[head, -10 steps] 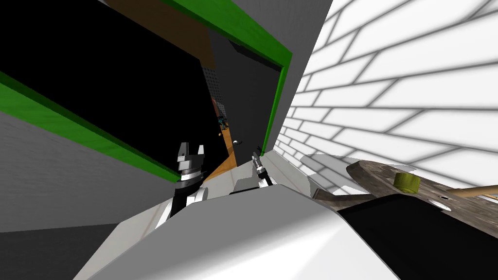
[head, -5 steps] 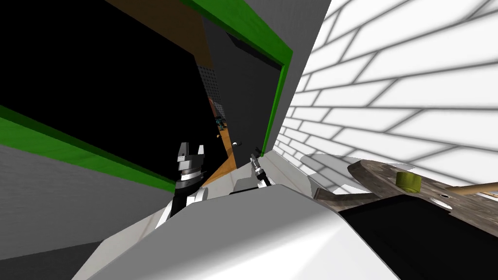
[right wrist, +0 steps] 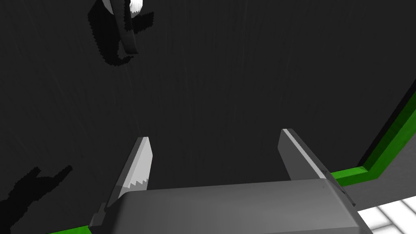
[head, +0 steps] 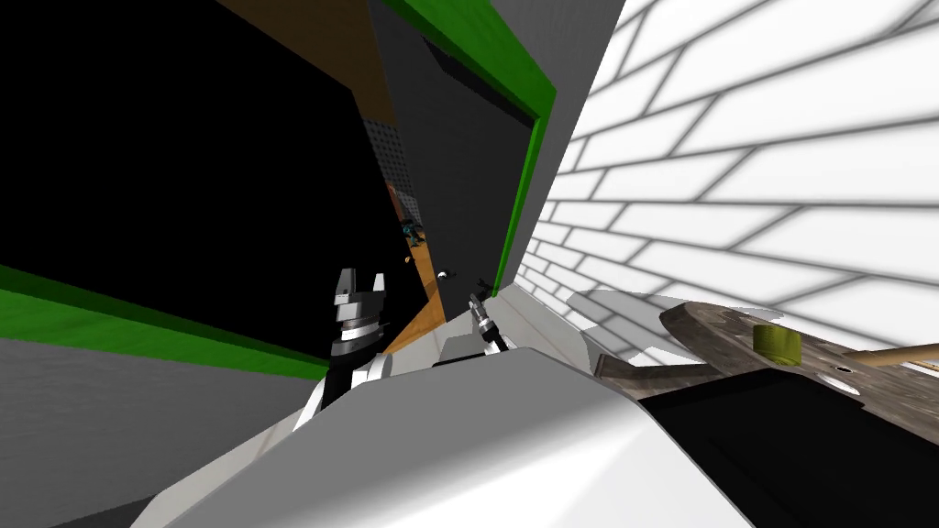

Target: Push the door open

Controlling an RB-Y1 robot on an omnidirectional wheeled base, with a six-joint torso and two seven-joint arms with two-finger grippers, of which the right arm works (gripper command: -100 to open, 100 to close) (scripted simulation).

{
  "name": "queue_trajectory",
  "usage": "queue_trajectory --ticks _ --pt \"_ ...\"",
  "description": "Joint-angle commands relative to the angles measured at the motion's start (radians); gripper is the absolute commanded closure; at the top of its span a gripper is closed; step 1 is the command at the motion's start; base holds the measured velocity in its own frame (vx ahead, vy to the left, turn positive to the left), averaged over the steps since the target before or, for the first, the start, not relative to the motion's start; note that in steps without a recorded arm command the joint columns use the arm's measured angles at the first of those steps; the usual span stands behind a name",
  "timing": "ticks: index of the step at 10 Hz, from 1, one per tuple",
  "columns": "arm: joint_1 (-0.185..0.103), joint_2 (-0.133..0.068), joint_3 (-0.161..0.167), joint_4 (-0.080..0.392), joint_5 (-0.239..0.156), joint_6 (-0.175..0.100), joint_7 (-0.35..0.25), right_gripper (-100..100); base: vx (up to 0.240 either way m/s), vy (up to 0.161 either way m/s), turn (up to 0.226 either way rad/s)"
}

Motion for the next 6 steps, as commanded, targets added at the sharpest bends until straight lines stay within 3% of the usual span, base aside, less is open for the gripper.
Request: queue_trajectory --ticks 1,3,6 --pt "-0.014 -0.002 0.01 0.029 0.0 -0.006 -0.008 -100 0.069 0.036 -0.056" --pt "-0.038 -0.002 0.034 0.09 0.0 -0.019 -0.019 -100 0.131 0.07 -0.095" --pt "-0.057 -0.002 0.052 0.135 0.0 -0.028 -0.028 -100 0.113 0.064 -0.055"
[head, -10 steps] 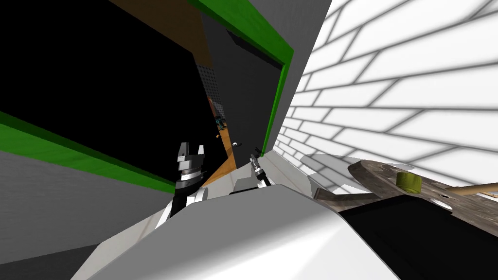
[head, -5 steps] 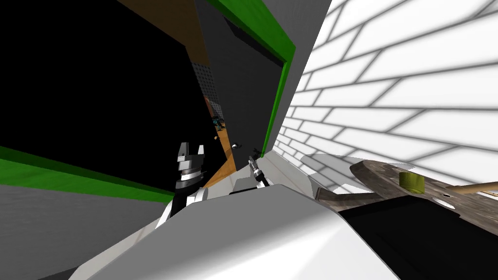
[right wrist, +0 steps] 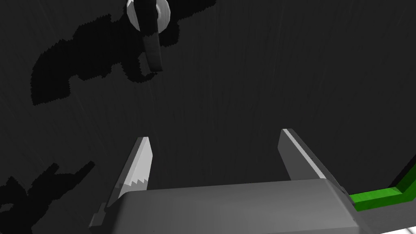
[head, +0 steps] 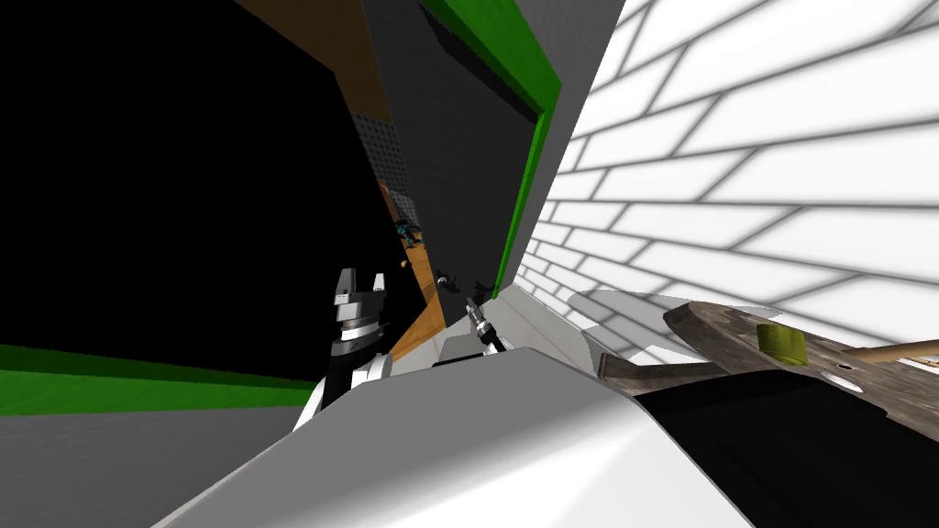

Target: Push the door open

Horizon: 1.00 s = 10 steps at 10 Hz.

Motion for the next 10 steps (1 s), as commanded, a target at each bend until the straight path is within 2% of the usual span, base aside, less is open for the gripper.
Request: queue_trajectory --ticks 1,3,10 --pt "-0.015 -0.001 0.014 0.039 0.0 -0.01 -0.008 -100 0.095 0.061 -0.068" --pt "-0.025 -0.001 0.024 0.064 0.0 -0.016 -0.013 -100 0.1 0.044 -0.058" --pt "-0.082 0.002 0.079 0.204 0.001 -0.046 -0.04 -100 0.113 0.071 -0.066"
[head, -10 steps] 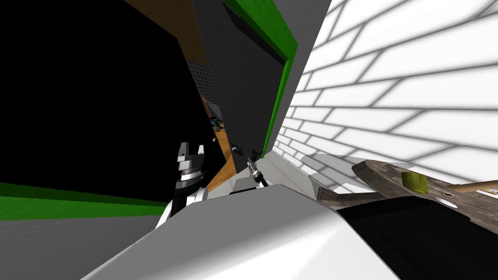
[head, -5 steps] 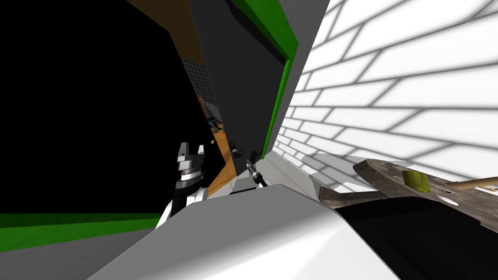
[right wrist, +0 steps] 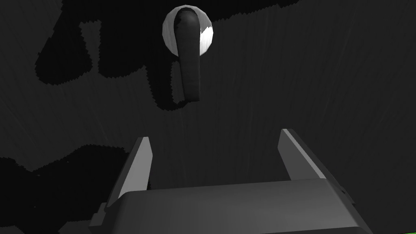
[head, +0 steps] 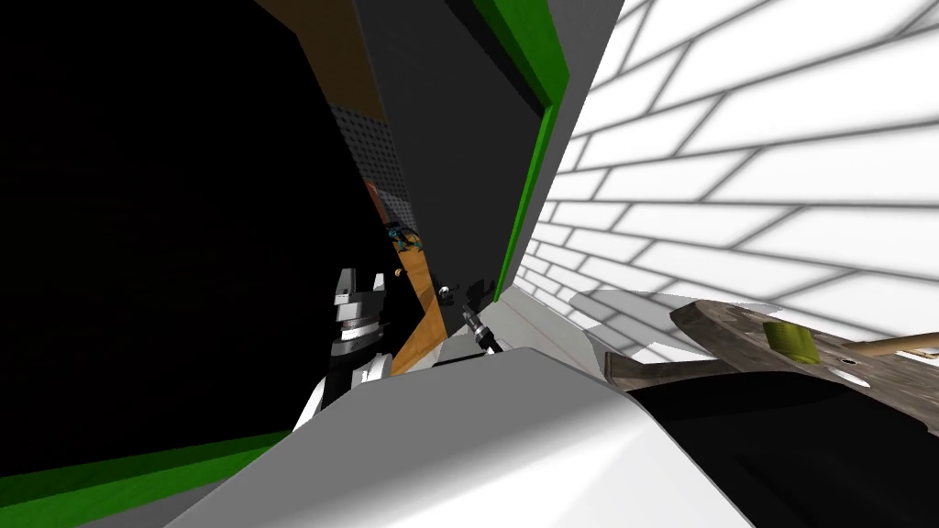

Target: Push the door open

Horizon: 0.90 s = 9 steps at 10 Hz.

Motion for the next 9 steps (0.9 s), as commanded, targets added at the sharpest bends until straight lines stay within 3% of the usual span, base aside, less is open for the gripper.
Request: queue_trajectory --ticks 1,5,9 --pt "-0.013 0.0 0.01 0.03 0.0 -0.008 -0.007 -100 0.106 0.06 -0.052" --pt "-0.017 0.005 0.007 0.044 0.0 -0.011 -0.005 -100 0.104 0.053 -0.001" --pt "-0.022 0.016 -0.006 0.064 -0.001 -0.016 0.002 -100 0.162 0.111 0.033"
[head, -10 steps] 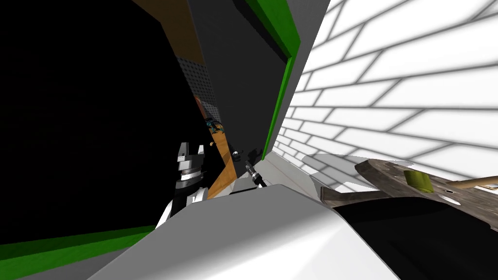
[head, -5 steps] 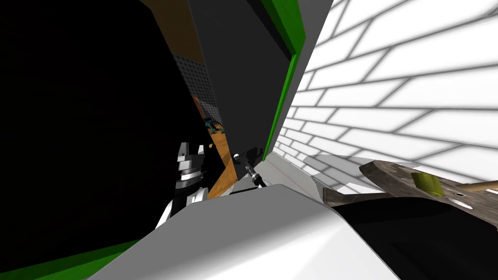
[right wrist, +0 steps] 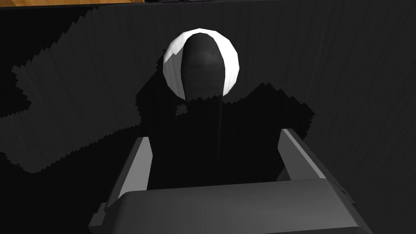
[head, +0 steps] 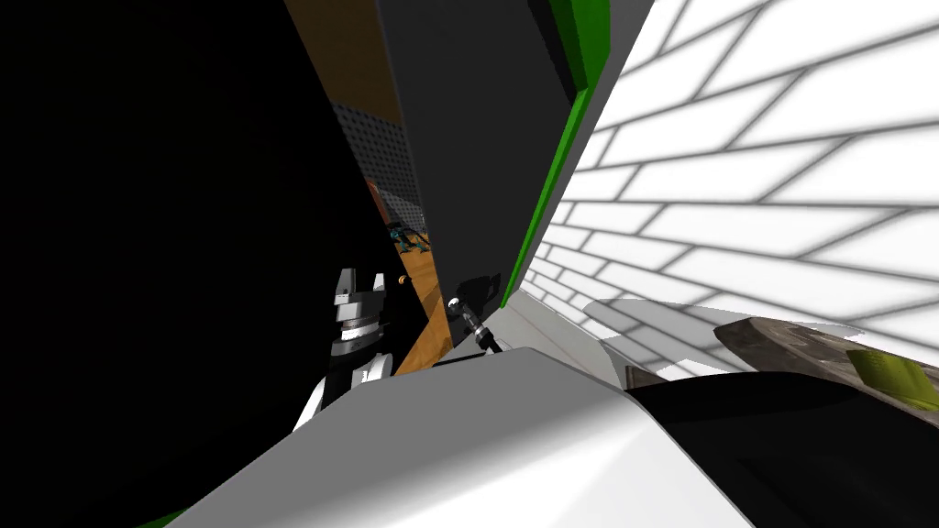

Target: Push the door open

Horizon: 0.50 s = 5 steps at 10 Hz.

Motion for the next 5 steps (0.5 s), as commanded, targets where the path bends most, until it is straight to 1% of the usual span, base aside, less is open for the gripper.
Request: queue_trajectory --ticks 1,3,4,5 --pt "-0.002 0.005 -0.006 0.009 0.0 -0.002 0.004 -100 0.204 0.076 0.036" --pt "-0.004 0.01 -0.011 0.016 -0.001 -0.004 0.006 -100 0.173 0.079 0.028" --pt "-0.003 0.009 -0.009 0.013 0.0 -0.003 0.005 -100 0.084 0.035 -0.001" --pt "-0.003 0.009 -0.009 0.013 0.0 -0.003 0.005 100 -0.012 -0.005 -0.001"
